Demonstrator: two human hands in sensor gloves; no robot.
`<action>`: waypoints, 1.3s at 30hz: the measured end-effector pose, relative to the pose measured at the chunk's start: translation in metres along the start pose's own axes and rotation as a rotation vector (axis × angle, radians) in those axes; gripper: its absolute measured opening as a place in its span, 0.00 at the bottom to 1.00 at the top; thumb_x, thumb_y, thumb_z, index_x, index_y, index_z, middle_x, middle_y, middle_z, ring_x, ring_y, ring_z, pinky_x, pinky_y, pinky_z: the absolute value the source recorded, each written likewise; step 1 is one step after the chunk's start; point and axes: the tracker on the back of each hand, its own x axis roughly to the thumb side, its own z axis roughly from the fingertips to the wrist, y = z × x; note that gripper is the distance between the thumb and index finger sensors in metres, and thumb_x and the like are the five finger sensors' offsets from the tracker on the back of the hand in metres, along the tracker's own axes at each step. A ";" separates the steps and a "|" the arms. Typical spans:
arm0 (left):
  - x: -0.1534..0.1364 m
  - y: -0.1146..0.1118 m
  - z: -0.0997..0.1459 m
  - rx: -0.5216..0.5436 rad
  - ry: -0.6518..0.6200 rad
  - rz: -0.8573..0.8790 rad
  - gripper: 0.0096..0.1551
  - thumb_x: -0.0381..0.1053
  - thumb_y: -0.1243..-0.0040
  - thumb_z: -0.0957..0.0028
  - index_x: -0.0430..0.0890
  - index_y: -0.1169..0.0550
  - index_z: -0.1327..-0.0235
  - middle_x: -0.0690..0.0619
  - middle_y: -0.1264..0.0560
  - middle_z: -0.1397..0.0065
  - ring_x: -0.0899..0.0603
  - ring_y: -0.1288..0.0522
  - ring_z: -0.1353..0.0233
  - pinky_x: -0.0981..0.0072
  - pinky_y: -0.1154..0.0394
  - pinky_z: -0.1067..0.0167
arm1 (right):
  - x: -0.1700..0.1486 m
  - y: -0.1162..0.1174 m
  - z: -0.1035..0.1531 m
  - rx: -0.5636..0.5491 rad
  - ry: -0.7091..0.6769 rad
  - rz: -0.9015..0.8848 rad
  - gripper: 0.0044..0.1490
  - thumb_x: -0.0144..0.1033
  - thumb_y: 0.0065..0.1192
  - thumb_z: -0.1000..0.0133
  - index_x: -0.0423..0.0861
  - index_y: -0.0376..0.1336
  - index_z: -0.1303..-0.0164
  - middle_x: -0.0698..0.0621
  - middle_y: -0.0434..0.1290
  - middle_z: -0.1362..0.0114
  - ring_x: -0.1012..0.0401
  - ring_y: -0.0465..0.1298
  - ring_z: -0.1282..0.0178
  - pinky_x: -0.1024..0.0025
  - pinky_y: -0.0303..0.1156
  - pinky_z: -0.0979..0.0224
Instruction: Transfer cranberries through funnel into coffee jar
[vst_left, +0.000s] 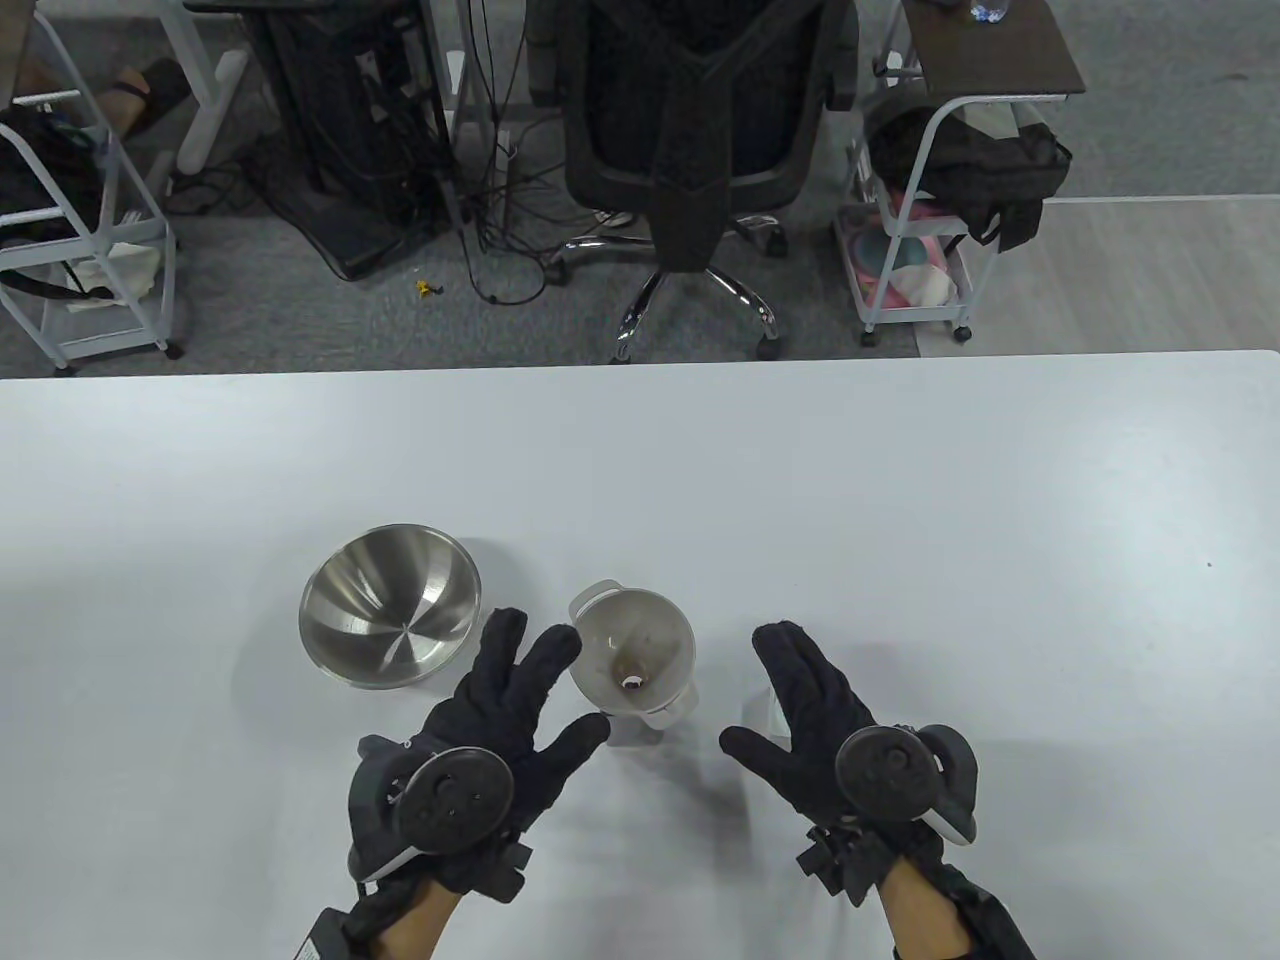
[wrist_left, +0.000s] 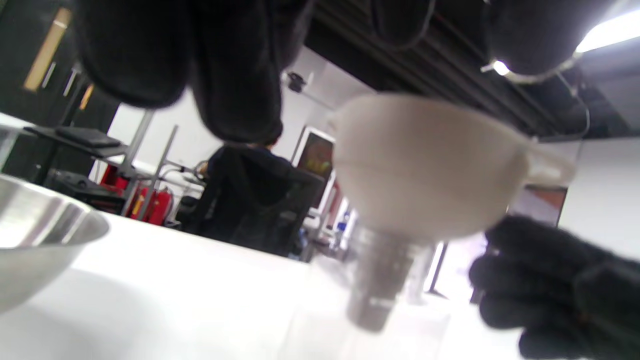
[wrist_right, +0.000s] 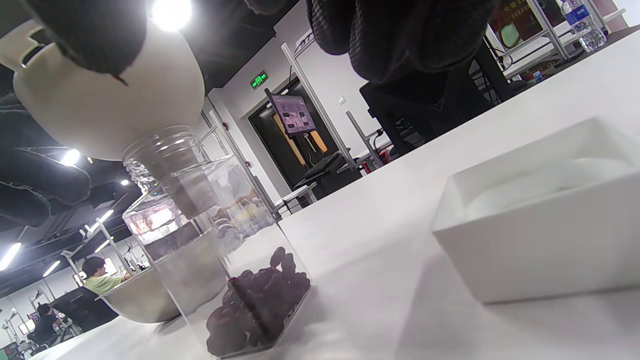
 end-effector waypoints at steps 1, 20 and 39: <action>0.003 -0.003 -0.001 -0.016 -0.002 -0.013 0.47 0.74 0.45 0.46 0.56 0.42 0.18 0.22 0.39 0.23 0.29 0.17 0.41 0.38 0.20 0.51 | 0.000 0.000 0.000 0.001 0.000 0.000 0.58 0.72 0.55 0.40 0.54 0.36 0.10 0.37 0.49 0.08 0.40 0.63 0.13 0.41 0.64 0.20; 0.013 -0.023 -0.013 -0.078 -0.004 -0.083 0.43 0.71 0.44 0.45 0.50 0.35 0.22 0.23 0.36 0.25 0.31 0.16 0.45 0.40 0.20 0.52 | 0.001 0.000 0.000 0.003 -0.001 0.001 0.58 0.72 0.55 0.40 0.55 0.36 0.10 0.37 0.49 0.09 0.40 0.63 0.13 0.41 0.64 0.20; 0.019 -0.024 -0.013 0.003 -0.013 -0.153 0.38 0.72 0.42 0.47 0.50 0.29 0.30 0.28 0.30 0.27 0.35 0.14 0.49 0.45 0.19 0.54 | 0.001 0.001 0.000 0.004 -0.002 0.002 0.58 0.72 0.55 0.40 0.55 0.36 0.10 0.37 0.49 0.08 0.40 0.63 0.13 0.41 0.64 0.20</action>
